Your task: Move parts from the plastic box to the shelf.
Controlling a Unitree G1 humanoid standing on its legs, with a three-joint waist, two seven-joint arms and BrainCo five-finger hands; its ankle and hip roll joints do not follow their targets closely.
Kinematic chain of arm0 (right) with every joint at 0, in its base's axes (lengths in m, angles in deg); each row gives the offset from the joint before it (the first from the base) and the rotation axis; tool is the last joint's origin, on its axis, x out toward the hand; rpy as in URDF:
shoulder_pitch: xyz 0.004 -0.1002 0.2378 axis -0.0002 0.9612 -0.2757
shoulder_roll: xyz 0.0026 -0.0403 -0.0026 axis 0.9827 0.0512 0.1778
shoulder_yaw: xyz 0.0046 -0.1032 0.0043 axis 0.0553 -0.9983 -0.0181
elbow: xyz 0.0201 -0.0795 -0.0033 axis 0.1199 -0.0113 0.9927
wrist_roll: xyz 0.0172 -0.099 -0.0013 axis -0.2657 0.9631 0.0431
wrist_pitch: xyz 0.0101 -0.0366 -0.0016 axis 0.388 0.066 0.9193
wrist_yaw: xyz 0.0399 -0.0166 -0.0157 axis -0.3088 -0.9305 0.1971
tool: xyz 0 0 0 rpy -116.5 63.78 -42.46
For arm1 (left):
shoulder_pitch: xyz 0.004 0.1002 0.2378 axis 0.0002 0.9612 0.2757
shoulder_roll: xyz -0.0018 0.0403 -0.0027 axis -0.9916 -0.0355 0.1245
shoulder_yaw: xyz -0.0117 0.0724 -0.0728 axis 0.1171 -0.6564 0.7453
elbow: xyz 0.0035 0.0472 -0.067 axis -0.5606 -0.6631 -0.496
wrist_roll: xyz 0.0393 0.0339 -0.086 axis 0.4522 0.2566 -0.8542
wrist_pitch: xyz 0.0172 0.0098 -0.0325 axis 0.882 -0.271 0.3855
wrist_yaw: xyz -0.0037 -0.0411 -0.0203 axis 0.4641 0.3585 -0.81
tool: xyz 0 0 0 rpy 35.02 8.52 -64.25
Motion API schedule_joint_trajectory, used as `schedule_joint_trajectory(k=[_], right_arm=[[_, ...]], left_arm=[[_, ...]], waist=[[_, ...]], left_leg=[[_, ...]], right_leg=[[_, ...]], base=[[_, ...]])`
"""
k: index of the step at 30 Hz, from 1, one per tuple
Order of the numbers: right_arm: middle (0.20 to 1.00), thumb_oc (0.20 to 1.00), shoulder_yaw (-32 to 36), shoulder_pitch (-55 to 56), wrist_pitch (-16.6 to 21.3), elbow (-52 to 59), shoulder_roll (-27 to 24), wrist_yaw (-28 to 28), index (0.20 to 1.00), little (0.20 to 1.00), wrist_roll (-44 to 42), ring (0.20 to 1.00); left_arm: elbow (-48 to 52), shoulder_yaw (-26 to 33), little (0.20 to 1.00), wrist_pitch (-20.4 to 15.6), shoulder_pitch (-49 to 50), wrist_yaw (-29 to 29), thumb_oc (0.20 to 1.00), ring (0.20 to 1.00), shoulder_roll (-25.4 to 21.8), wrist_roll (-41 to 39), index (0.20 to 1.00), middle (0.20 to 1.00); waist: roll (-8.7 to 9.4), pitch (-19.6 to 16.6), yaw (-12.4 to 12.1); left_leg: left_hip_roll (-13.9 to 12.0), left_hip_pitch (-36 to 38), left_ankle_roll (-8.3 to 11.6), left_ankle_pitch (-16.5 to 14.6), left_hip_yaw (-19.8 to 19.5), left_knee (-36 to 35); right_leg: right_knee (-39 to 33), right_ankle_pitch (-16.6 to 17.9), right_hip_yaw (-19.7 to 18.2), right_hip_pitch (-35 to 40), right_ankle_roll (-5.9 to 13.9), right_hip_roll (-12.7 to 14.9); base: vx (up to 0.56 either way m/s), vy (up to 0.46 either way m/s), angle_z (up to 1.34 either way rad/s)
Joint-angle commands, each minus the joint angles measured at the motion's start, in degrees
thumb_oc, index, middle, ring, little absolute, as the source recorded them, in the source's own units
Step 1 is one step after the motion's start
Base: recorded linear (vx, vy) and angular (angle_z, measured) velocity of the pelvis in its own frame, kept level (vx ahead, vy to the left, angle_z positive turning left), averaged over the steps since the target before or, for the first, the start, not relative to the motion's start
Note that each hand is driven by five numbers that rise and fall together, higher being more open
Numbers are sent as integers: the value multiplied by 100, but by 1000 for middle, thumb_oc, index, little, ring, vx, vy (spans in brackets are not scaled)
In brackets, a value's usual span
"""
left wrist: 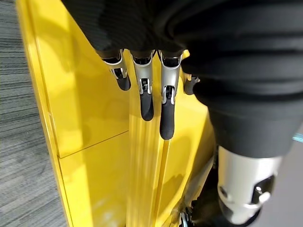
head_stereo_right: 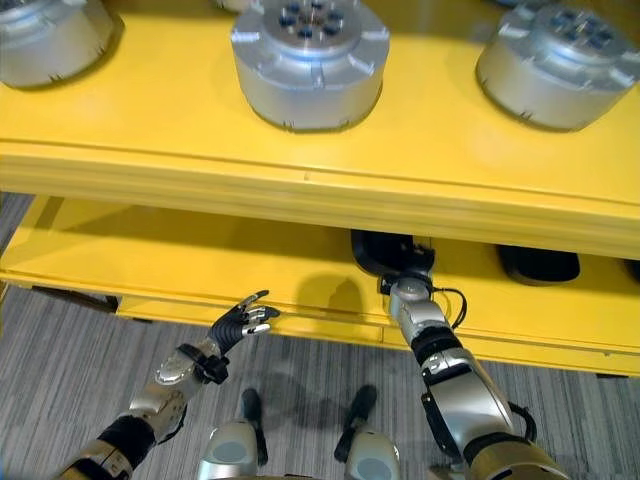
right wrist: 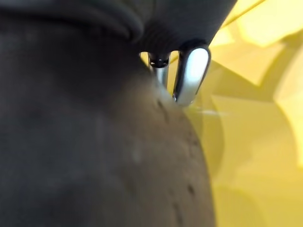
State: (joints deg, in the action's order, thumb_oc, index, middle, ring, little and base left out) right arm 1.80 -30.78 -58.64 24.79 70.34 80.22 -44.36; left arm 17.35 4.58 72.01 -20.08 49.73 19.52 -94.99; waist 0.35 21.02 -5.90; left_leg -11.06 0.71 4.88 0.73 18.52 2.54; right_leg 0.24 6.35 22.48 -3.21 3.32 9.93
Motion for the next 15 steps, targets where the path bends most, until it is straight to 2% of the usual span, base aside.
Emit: schedule_joint_trajectory(k=[1, 13, 15], right_arm=[[200, 200, -154, -150, 42, -175, -148, -38, 200, 200, 50, 200], [200, 200, -342, -510, -139, -599, -304, -96, 200, 200, 332, 200], [200, 200, -342, -582, -157, -790, -325, -88, 200, 200, 396, 200]], left_arm=[[232, -402, 1000, 78, 137, -34, 1000, 1000, 119, 61, 1000, 1000], [257, -552, 1000, 29, -230, -206, 1000, 1000, 95, -24, 1000, 1000], [223, -575, 1000, 13, -309, -284, 1000, 1000, 100, -45, 1000, 1000]], waist=[[-62, -104, -42], [-91, 192, -24], [-92, 257, -18]], left_leg=[[113, -215, -199, 254, 7, 74], [115, -445, -223, 220, 78, 225], [151, -423, -191, 88, 31, 260]], right_leg=[[746, -572, -362, 195, 309, 102], [853, -545, -416, -57, 358, 137], [954, -669, -465, -66, 424, 157]], base=[[-122, -24, 0], [-67, -5, 0], [-25, 5, -1]])
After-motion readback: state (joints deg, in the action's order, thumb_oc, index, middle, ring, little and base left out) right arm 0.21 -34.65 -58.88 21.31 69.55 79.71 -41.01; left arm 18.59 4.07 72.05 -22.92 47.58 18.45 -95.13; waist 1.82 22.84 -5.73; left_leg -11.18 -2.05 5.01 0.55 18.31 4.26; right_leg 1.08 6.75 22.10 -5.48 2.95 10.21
